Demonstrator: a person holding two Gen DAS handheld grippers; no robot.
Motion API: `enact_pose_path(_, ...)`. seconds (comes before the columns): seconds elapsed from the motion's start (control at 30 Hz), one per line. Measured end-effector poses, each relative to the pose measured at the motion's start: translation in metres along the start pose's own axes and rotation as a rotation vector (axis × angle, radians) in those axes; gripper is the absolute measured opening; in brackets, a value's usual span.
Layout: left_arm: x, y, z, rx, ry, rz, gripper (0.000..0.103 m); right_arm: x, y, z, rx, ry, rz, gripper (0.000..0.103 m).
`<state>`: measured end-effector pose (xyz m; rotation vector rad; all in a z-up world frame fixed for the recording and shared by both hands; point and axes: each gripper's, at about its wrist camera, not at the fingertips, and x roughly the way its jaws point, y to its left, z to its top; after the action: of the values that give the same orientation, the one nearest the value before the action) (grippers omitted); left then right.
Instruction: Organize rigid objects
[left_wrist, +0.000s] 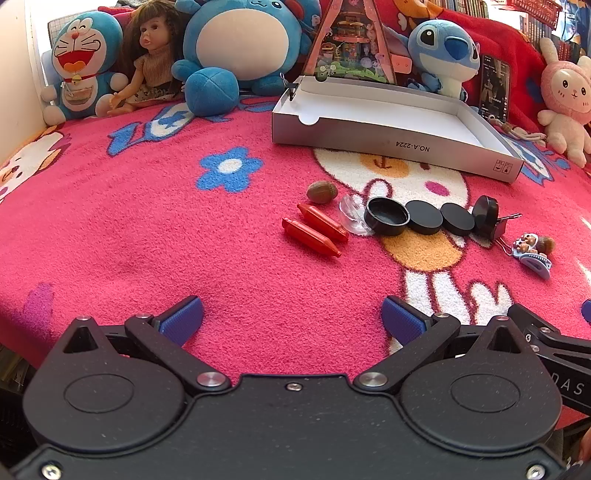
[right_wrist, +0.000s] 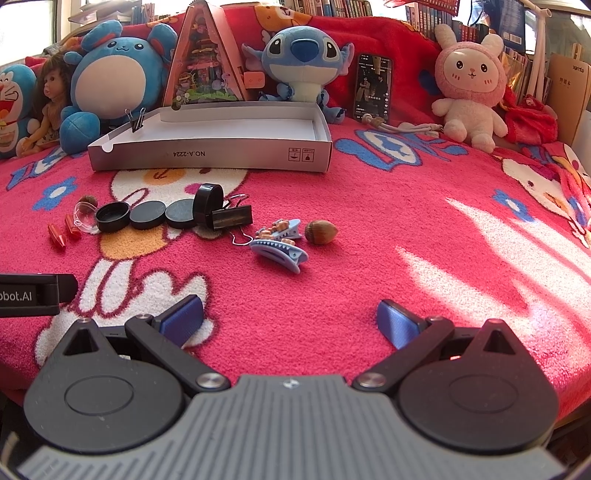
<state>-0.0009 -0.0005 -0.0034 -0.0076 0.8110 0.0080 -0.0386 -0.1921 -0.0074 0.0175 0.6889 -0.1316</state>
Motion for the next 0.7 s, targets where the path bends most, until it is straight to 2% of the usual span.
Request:
enact_pose_path(0.23, -0.001, 0.001, 0.003, 0.002, 0.015, -0.003, 0.103, 0.0, -0.001, -0.002, 0.001, -0.022, 0.008, 0.103)
enact_pose_path(0.5, -0.003, 0.0, 0.001, 0.019, -0.011, -0.003, 0.103, -0.001, 0.0, -0.006, 0.016, -0.046, -0.009, 0.103)
enact_pose_path(0.57, -0.005, -0.002, 0.003, 0.033, -0.02, -0.01, 0.097, -0.001, 0.0, -0.004, 0.032, -0.045, -0.008, 0.103)
enact_pose_path(0.6, -0.008, -0.003, 0.004, 0.045, -0.033, -0.017, 0.09, -0.003, -0.001, -0.004, 0.047, -0.056, -0.005, 0.103)
enact_pose_path(0.7, -0.013, -0.008, 0.006, 0.093, -0.087, -0.023, 0.079, -0.009, -0.002, -0.002, 0.064, -0.098, 0.011, 0.097)
